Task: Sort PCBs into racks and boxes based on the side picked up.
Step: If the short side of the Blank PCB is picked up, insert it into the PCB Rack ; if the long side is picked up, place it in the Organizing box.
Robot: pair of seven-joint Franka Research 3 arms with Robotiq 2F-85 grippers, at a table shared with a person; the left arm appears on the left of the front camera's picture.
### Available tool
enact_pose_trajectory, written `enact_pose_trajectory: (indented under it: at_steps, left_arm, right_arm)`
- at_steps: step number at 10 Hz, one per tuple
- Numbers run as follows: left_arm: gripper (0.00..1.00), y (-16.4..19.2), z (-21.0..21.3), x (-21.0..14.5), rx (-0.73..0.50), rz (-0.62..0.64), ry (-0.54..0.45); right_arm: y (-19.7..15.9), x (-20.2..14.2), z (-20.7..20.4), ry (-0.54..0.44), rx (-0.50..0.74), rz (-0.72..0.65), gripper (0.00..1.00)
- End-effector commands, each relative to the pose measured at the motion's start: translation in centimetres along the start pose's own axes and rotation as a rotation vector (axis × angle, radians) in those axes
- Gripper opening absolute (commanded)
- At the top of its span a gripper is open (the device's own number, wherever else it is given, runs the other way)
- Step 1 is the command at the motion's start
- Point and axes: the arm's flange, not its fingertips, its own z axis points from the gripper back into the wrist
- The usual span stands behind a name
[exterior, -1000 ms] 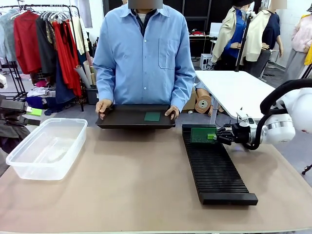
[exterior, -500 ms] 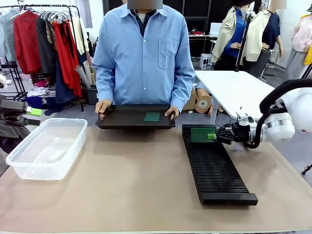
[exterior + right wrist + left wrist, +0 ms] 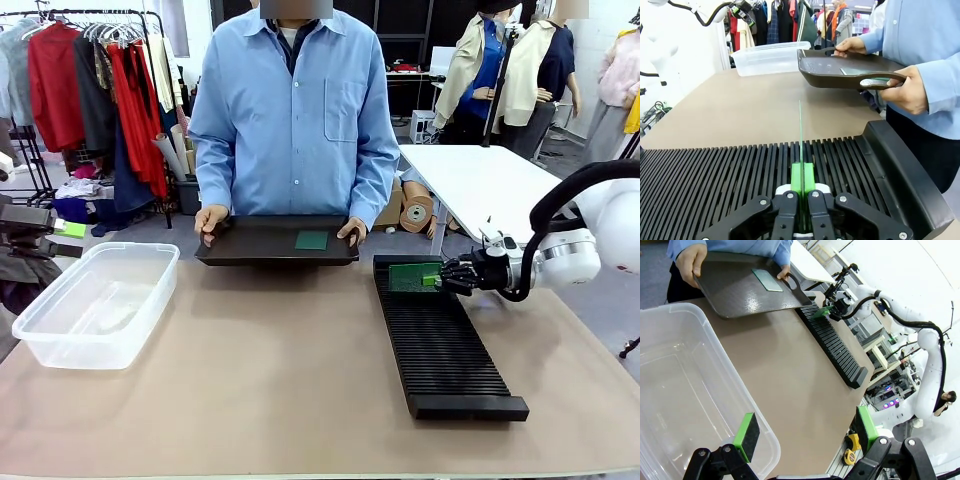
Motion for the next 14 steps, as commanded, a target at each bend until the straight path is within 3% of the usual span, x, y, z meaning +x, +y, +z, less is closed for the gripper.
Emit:
enact_pose_trajectory:
  at_steps: [1,7,8,12,13,14]
  left_arm:
    - [1.00,-0.2,0.1,0.1,-0.001,-0.002,-0.006]
    - [1.00,-0.2,0.1,0.1,-0.001,-0.002,-0.006]
    - [1.00,-0.2,0.1,0.1,-0.001,-0.002,-0.006]
    - [1.00,-0.2,0.1,0.1,-0.001,-0.002,-0.006]
    - [1.00,-0.2,0.1,0.1,-0.001,-0.002,-0.006]
    - [1.00,-0.2,0.1,0.1,-0.001,-0.002,-0.006]
  right_arm:
    - [-1.0,-0.5,-0.2,0.006,-0.007,-0.003,0.00]
    - [-0.9,-0.6,0.7,-0.011,-0.014,-0.062,0.02]
    - [-0.9,-0.4,0.9,-0.026,-0.016,-0.077,0.15]
    - [-0.9,0.1,1.9,-0.077,0.002,-0.114,0.92]
    - [-0.8,0.2,2.0,-0.080,-0.001,-0.119,1.00]
    - [-0.8,0.3,2.2,-0.082,-0.004,-0.124,1.00]
